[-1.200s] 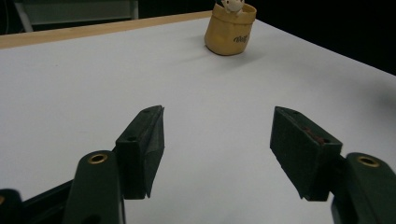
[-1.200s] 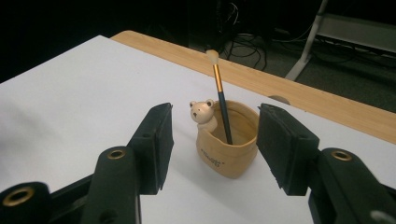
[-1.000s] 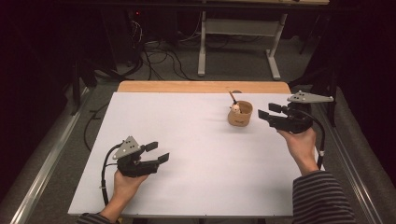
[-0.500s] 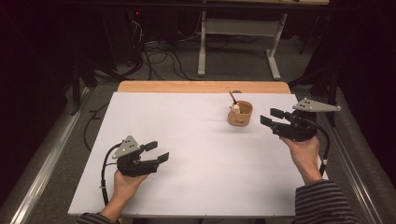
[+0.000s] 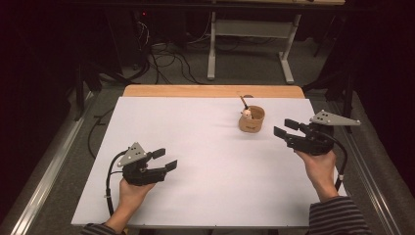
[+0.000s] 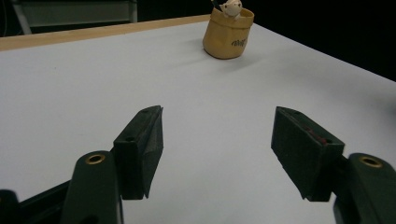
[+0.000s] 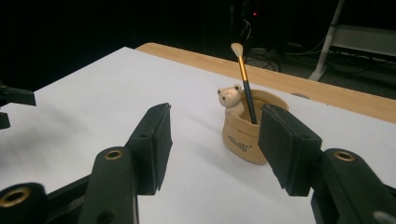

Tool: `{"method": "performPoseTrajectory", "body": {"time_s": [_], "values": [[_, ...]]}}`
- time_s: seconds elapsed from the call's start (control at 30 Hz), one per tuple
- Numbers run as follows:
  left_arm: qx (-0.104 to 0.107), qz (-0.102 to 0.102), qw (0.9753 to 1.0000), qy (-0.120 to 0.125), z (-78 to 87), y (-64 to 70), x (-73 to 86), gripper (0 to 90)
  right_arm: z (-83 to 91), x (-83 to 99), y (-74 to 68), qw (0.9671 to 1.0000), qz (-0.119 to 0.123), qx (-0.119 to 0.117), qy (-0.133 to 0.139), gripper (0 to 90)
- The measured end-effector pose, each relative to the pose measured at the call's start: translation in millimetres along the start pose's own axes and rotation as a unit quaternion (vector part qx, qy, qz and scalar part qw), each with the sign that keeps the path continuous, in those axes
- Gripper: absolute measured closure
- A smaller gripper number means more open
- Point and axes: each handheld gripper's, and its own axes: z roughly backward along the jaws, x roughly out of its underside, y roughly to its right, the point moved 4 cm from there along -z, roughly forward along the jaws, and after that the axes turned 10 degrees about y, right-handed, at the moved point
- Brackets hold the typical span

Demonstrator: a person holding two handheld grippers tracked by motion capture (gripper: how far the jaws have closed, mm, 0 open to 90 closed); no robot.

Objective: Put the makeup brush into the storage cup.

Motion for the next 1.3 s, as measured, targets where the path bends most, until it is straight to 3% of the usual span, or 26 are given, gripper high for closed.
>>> {"method": "performPoseTrajectory", "body": {"time_s": [1.3], "values": [[-0.001, -0.002, 1.0, 0.002, 1.2, 0.5, -0.4, 34.8, 17.7, 41.9, -19.8, 0.9997, -0.018, -0.015, 0.009, 40.9]]}}
